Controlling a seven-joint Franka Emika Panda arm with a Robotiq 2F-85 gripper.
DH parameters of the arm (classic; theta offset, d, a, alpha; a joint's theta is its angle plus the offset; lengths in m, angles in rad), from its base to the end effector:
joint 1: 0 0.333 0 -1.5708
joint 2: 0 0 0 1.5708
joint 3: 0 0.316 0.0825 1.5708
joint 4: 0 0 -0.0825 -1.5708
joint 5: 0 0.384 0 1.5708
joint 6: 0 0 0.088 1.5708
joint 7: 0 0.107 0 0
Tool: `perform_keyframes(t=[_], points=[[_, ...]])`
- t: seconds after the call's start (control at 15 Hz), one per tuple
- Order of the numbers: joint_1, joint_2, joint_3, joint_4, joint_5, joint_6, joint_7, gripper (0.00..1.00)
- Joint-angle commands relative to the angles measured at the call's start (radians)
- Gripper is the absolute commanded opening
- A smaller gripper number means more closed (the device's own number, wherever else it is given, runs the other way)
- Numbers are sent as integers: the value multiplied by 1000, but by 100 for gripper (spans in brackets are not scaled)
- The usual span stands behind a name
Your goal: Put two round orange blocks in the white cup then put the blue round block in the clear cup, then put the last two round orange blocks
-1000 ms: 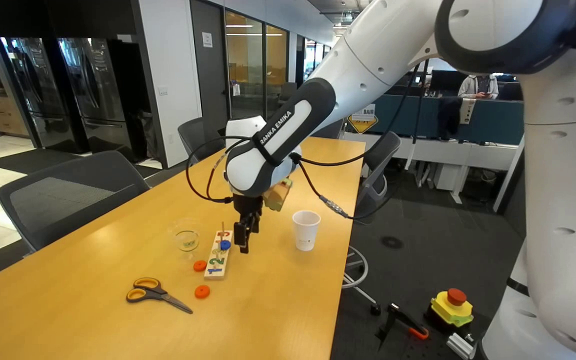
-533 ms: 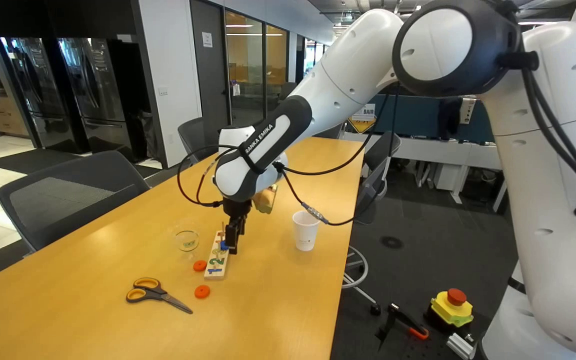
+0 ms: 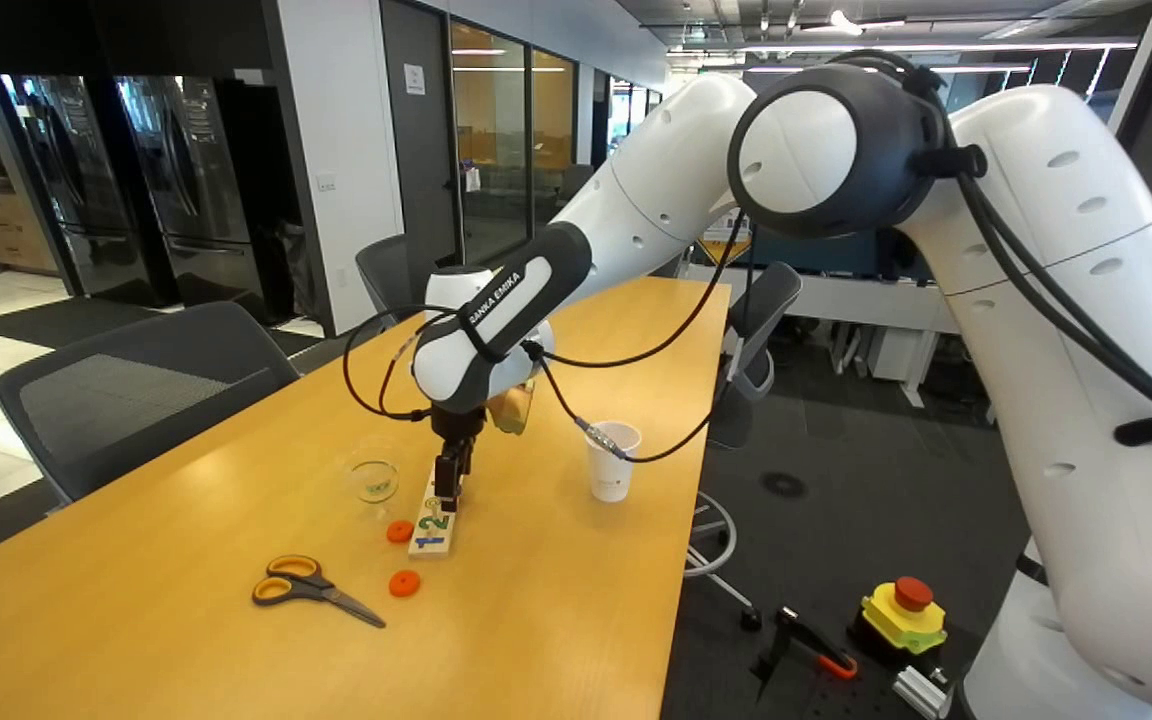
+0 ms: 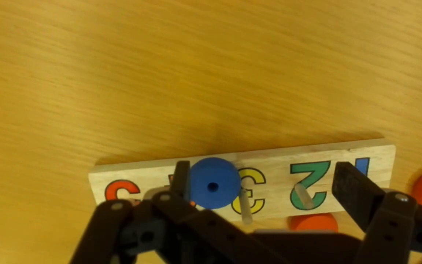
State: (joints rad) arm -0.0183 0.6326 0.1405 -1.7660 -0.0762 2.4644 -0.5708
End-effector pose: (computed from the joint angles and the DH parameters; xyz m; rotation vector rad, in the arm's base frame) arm 0.6653 0.0736 0.2147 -2.9235 -1.1018 -0.1227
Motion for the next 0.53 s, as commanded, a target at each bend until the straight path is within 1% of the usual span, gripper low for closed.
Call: perform_keyframes(t=[0.0,0.2,0.47], points=[[-5,63,6,100,-17,-22,-12,100],[-12,91,8,139,-15,-36,-19,100],[-23,105,11,180,-14,-103,-52,100]])
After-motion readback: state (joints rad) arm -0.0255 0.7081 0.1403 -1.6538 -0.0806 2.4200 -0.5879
